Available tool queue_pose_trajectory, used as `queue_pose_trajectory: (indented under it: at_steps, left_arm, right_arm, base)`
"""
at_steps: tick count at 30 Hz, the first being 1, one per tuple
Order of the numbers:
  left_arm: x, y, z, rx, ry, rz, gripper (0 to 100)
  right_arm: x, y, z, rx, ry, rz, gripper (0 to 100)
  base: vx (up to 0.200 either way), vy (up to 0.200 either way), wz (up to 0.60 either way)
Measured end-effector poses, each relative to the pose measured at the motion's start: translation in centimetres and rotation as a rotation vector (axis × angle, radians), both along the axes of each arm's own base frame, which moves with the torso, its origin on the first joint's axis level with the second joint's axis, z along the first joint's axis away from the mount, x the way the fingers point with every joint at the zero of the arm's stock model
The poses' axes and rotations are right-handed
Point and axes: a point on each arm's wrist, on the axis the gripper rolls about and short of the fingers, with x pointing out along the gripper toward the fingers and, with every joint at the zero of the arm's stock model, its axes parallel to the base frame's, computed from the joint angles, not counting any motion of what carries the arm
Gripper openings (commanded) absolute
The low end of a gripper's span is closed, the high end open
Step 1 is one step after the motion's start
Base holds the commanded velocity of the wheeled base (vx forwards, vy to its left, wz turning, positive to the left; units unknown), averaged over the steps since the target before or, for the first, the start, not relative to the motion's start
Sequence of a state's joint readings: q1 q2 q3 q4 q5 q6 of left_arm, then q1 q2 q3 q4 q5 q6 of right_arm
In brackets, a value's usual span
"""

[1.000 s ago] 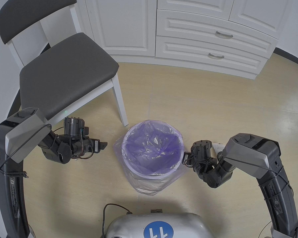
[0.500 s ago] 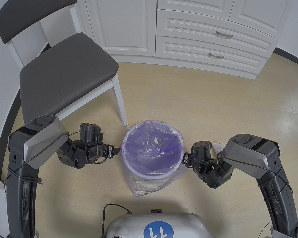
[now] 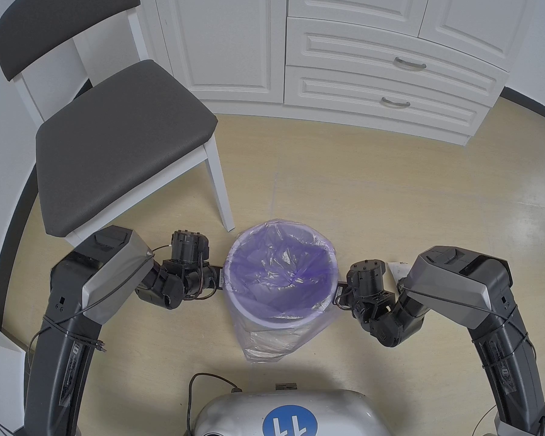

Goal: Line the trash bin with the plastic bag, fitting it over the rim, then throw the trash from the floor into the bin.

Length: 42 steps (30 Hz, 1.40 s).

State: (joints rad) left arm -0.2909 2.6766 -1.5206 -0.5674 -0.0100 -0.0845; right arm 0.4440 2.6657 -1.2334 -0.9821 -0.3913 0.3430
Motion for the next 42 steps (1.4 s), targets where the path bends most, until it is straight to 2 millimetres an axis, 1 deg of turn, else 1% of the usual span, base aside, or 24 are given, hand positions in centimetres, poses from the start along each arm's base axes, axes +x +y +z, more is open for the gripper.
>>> queue_pose_trajectory:
  at_steps: [4, 8, 15, 19, 22, 27, 31, 37, 42]
  left_arm:
    - [-0.1, -0.1, -0.7, 0.023, 0.004, 0.026, 100]
    - [-0.2, 1.3, -0.8, 0.032, 0.01, 0.063, 100]
    - [-1.5, 4.2, 1.0, 0.024, -0.012, 0.118, 100]
    - [-2.9, 5.0, 2.2, 0.019, -0.028, 0.128, 100]
    - [-4.5, 5.7, 3.1, 0.019, -0.027, 0.134, 100]
    - [-7.8, 6.3, 5.3, 0.016, -0.045, 0.127, 100]
    - [-10.7, 6.5, 7.3, 0.01, -0.062, 0.107, 100]
    - [-15.6, 6.1, 10.3, -0.02, -0.105, 0.035, 100]
    - [-19.2, 5.6, 12.6, -0.052, -0.182, -0.023, 100]
  right_arm:
    - [-0.2, 0.3, -0.1, -0.006, 0.003, 0.008, 100]
    - [-0.5, 0.2, 0.2, -0.02, 0.006, 0.018, 100]
    - [-1.2, -0.8, 1.8, -0.067, 0.011, 0.025, 100]
    - [-1.7, -1.5, 2.8, -0.098, 0.012, 0.03, 100]
    - [-2.1, -2.3, 3.9, -0.119, 0.009, 0.025, 100]
    - [-2.9, -3.7, 6.1, -0.153, -0.004, 0.02, 100]
    - [-4.2, -4.6, 8.1, -0.186, -0.015, 0.027, 100]
    - [-7.4, -6.0, 12.3, -0.245, -0.05, 0.052, 100]
    - [-10.9, -7.2, 16.6, -0.264, -0.125, 0.073, 100]
  base:
    - [0.0, 0.0, 0.0]
    - [0.0, 0.0, 0.0]
    - [0.0, 0.0, 0.0]
    - [0.0, 0.0, 0.0]
    - [0.0, 0.0, 0.0]
    - [0.0, 0.0, 0.0]
    - [0.0, 0.0, 0.0]
    - [0.0, 0.0, 0.0]
    - [0.0, 0.0, 0.0]
